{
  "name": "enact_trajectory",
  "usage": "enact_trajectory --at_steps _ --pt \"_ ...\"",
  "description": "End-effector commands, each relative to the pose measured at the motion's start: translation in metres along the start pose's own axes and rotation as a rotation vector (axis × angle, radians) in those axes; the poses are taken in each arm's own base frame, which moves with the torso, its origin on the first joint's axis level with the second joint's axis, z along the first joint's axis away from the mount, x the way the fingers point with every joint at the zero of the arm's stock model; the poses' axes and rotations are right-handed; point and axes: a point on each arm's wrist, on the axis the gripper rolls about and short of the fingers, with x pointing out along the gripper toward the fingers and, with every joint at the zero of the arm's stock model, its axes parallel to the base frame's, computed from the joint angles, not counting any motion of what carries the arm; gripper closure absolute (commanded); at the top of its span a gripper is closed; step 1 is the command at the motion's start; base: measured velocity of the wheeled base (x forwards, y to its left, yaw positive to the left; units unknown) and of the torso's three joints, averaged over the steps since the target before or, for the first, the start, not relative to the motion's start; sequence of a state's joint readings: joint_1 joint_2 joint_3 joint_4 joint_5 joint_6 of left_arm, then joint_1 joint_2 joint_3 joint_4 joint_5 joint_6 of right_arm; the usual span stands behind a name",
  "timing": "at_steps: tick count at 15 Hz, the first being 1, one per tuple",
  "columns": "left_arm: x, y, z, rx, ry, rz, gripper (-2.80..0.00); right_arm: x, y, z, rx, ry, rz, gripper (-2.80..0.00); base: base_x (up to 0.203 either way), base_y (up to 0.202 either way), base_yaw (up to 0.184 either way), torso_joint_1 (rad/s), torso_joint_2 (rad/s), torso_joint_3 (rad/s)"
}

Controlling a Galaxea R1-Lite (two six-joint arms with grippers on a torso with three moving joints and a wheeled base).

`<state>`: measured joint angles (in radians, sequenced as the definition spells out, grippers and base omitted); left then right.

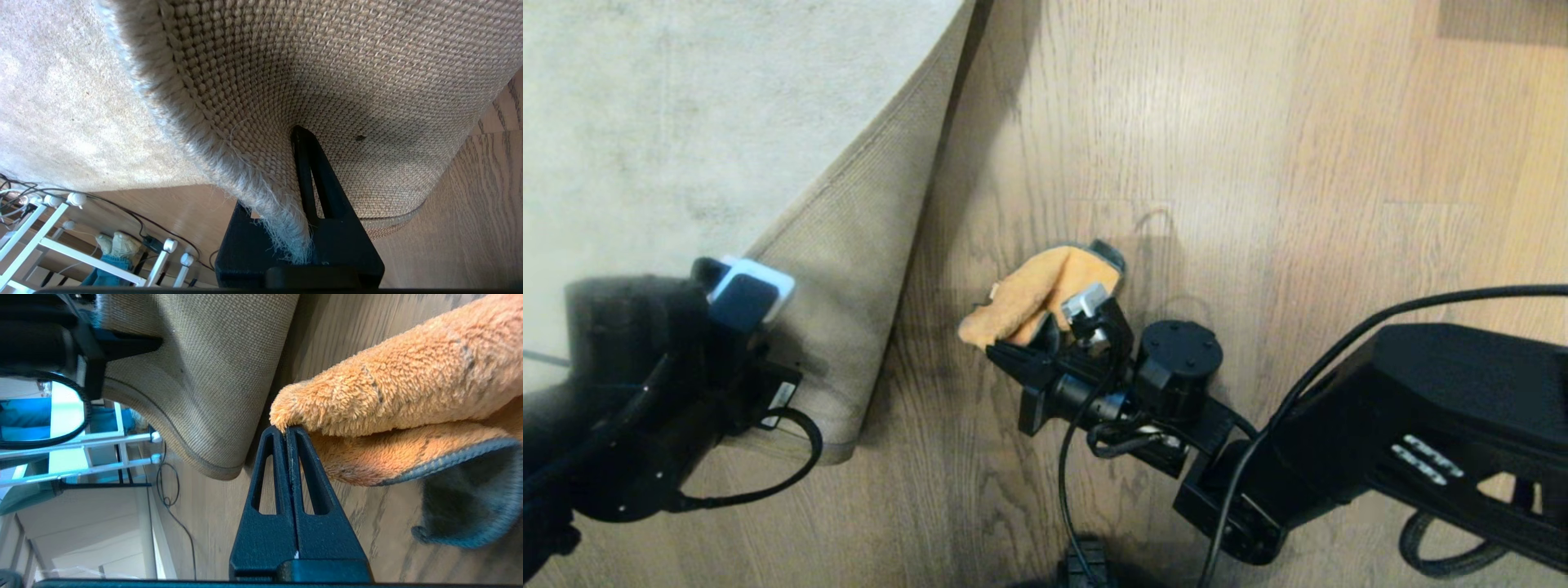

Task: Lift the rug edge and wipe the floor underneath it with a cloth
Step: Wipe the floor under the carpet with a rag

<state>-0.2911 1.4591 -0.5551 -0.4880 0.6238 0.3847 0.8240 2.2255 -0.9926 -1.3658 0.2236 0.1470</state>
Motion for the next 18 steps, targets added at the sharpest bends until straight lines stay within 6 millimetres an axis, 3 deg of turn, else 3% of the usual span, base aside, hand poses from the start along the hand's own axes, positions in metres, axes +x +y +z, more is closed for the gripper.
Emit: enact_trajectory --at_steps 1,7,12,18 --pt "0.0 0.0 0.0 0.0 -0.001 0.004 0.0 0.004 -0.004 -0.019 0.005 0.016 -0.002 0.0 0.0 0.0 0.0 0.0 0.0 0.0" --pt "0.0 0.0 0.0 0.003 0.002 0.003 0.0 0.005 -0.025 -0.043 0.008 0.014 -0.055 0.0 0.0 0.0 0.0 0.0 0.0 0.0" --pt "-0.001 -0.002 -0.005 0.009 0.012 -0.002 0.0 0.011 -0.045 -0.04 -0.002 -0.018 -0.092 0.0 0.0 0.0 0.0 0.0 0.0 0.0" --pt "-0.001 -0.001 -0.006 0.01 0.014 -0.001 0.0 0.041 -0.056 -0.021 -0.026 -0.108 -0.088 0.0 0.0 0.0 0.0 0.0 0.0 0.0"
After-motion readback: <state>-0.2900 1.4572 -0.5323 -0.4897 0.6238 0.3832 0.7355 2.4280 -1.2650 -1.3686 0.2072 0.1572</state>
